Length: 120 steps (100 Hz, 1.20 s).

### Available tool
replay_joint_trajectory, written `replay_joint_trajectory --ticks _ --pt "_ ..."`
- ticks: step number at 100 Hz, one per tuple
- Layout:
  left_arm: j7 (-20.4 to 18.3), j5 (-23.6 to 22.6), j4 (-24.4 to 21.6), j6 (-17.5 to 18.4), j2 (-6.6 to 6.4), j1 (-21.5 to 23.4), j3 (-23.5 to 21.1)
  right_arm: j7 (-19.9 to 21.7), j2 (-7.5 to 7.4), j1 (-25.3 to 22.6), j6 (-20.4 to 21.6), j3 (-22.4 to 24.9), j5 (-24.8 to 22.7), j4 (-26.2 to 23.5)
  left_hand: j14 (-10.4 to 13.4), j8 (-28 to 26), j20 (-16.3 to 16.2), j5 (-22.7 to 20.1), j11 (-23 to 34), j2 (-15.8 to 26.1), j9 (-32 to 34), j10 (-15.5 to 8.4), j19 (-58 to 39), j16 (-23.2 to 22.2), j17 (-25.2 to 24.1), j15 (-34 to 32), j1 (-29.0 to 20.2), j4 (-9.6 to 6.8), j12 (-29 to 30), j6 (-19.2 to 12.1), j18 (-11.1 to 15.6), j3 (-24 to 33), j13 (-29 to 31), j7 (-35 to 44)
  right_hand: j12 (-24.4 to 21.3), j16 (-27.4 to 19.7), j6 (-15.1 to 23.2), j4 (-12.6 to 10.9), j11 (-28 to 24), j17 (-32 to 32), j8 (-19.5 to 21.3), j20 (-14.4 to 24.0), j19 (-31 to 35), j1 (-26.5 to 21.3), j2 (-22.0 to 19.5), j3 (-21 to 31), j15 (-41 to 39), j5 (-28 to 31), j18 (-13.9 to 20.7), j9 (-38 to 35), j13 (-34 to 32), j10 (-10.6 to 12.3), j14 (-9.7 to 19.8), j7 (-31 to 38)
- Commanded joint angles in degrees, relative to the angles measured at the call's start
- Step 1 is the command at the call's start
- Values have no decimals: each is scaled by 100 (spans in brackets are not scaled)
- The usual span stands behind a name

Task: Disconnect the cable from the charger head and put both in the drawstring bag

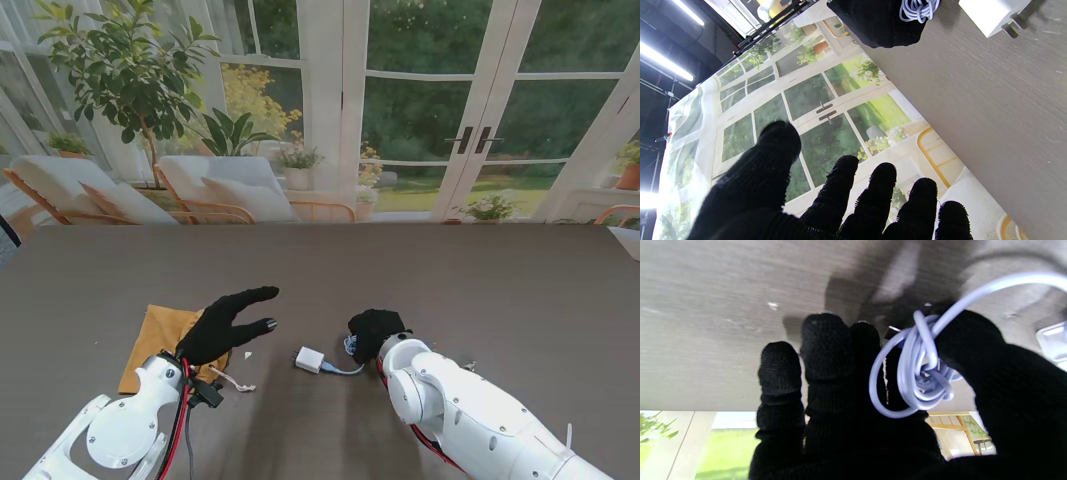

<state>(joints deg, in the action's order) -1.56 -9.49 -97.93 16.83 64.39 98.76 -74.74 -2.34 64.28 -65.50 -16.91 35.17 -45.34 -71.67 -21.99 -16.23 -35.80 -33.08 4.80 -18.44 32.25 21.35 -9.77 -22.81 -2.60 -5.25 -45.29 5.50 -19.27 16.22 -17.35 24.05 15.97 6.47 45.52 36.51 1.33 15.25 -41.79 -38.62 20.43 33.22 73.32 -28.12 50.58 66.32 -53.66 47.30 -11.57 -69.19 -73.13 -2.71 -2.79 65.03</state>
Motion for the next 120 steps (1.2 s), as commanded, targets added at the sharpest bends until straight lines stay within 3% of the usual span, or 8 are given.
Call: replay_joint_trajectory --ticks 1,12,31,38,57,72,91,120 --pt "-135 54 -17 -33 9 -3 12 146 6 -57 70 -25 -5 26 14 20 15 -18 -42 208 -64 7 115 23 -126 58 -44 -129 44 -10 247 -138 -75 -64 205 175 286 54 -57 -835 -142 -213 335 -372 -170 367 -206 287 203 -338 -216 -4 165 162" --pt "-153 96 -22 -57 10 -9 25 210 -18 -60 160 -3 -8 -6 12 20 15 -23 -42 255 -64 9 116 21 -129 56 -56 -132 45 -6 243 -188 -68 -65 353 349 -24 110 -79 -1074 95 -142 424 -424 -487 367 -592 34 340 -501 -232 -32 259 412" --pt "-219 187 -22 -96 4 -26 43 305 -63 -128 378 97 -6 -89 -19 22 14 -15 -44 391 -68 40 114 20 -128 56 -76 -138 50 -9 229 -311 -57 -72 169 490 -736 280 -154 -1590 -198 151 601 -314 -1254 337 -1268 -594 354 -685 -243 -8 342 1215" --pt "-245 222 -29 -117 2 -29 48 277 -66 -147 402 117 -44 -92 -23 23 14 -14 -44 430 -71 40 117 19 -135 53 -93 -142 50 -6 229 -360 -48 -74 156 578 -863 322 -209 -1774 -209 280 651 -318 -1209 520 -1529 -712 326 -737 -245 -37 402 1403" --pt "-250 268 -30 -123 6 -37 54 332 -109 -127 470 114 -167 -112 -33 22 16 -29 -42 507 -69 49 119 19 -133 52 -137 -154 52 -13 227 -482 -41 -72 148 811 -796 528 -184 -2194 -32 493 735 3 -973 1164 -1979 -575 389 -1056 -244 32 586 1586" --pt "-248 297 -38 -138 10 -34 56 247 -122 -134 579 136 -284 -103 -47 42 21 -29 -44 616 -77 58 121 19 -130 53 -304 -205 59 -12 218 -831 -32 -94 202 1040 -777 719 -271 -2356 367 738 1056 560 -1189 1421 -2353 -79 462 -1338 -248 16 705 1422" --pt "-265 334 -41 -153 9 -37 59 -48 -69 -246 613 293 -258 -86 -47 31 21 -34 -44 660 -76 60 121 18 -132 53 -314 -214 58 -12 216 -872 -35 -77 158 1432 -733 770 -1264 -2585 730 1015 1909 1377 -1145 2119 -3106 680 632 -1397 -251 39 928 1278" --pt "-257 328 -64 -190 12 -24 54 -369 148 -537 322 657 485 -112 -69 29 21 -36 -46 706 -83 77 120 17 -133 52 -339 -220 58 -10 214 -931 -30 -76 108 1703 -415 614 -1992 -2726 1028 1156 2528 1777 -1277 2202 -3600 1129 961 -1398 -260 183 1229 1328"
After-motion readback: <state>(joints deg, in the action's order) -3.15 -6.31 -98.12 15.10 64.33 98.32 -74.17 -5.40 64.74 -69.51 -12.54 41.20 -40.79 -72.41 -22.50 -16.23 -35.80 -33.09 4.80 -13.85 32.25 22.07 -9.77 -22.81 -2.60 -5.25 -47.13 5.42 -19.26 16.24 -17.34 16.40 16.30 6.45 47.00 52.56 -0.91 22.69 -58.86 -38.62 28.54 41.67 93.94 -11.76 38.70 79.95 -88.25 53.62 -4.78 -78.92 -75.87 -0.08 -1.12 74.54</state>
